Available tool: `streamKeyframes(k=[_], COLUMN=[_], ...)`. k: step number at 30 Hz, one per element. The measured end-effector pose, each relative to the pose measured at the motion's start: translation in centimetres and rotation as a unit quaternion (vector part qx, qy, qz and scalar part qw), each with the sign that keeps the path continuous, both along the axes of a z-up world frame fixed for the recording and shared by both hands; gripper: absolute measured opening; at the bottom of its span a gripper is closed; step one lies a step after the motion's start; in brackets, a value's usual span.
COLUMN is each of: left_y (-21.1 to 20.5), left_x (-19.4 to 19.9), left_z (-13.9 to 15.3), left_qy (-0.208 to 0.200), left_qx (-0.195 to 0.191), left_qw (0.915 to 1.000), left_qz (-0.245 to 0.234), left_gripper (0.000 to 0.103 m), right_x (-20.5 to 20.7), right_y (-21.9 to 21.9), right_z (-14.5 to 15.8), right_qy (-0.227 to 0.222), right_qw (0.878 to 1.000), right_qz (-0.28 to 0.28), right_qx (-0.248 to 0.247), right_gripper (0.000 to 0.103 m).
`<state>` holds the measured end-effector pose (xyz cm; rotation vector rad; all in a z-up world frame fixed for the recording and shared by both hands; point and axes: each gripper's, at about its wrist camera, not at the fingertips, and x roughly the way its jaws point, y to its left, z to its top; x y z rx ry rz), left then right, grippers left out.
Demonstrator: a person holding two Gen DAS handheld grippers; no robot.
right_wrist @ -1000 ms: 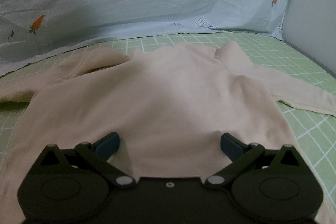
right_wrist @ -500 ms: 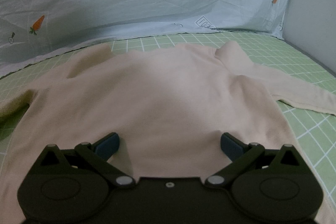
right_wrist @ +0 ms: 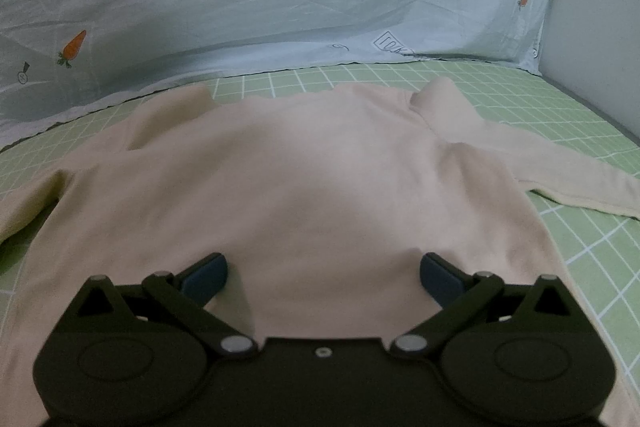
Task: Fold clothes
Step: 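Grasp the beige sweater's sleeve cuff with the left gripper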
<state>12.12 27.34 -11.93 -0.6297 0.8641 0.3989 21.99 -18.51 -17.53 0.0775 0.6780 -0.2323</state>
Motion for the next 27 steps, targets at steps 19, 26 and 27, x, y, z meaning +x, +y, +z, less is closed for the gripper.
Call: streamKeyframes(k=[19, 26, 27], left_y=[1.5, 0.6, 0.6], left_x=[1.3, 0.9, 0.6], left_z=[-1.8, -1.5, -1.3], left_qy=[-0.027, 0.013, 0.012], left_qx=[-0.067, 0.013, 0.023], left_qw=[0.9963, 0.9989, 0.9984], left_qz=[0.047, 0.043, 0.049], left_gripper=[0.063, 0.005, 0.005], right_x=[-0.1, -0.1, -0.1], right_y=[0.0, 0.0, 0.0], right_z=[0.0, 0.1, 0.1], right_qy=[0.000, 0.000, 0.000], right_qw=[1.000, 1.000, 1.000], right_qz=[0.000, 0.000, 0.000], right_qx=[0.000, -0.001, -0.001], right_gripper=[0.103, 0.103, 0.103])
